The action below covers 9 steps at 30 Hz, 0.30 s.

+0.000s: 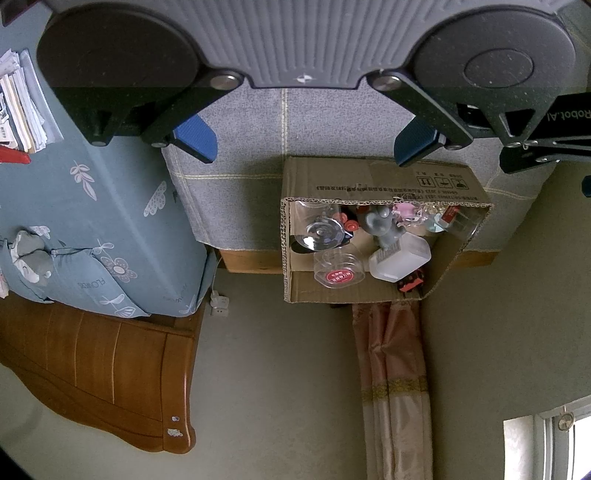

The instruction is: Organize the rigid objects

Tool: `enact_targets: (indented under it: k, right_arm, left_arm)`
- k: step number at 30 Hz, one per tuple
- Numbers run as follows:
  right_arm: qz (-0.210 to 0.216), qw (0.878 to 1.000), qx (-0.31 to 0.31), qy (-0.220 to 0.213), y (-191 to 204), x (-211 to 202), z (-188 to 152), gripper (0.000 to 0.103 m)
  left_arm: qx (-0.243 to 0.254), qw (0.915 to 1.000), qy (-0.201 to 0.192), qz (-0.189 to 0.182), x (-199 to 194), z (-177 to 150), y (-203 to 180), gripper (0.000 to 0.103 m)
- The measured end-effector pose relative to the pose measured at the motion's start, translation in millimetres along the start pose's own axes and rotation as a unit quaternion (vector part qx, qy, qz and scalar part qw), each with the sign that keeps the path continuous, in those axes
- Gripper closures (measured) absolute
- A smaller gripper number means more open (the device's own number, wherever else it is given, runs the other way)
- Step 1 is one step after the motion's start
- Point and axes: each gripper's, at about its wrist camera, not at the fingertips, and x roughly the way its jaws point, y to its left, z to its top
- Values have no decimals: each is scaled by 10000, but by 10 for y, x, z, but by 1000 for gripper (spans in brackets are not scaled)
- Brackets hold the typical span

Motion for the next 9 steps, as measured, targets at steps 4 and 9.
enact_targets:
  k: [4,9]
  right_arm:
    - [5,10000,7,-10,-3,-9,2,0]
    - [15,10000,15,-18,-29,-34,-2,0]
  left_arm:
    - [13,10000,1,8,-13,-6,-24,1]
    - [15,10000,-5,19,-36,-10,-57,1]
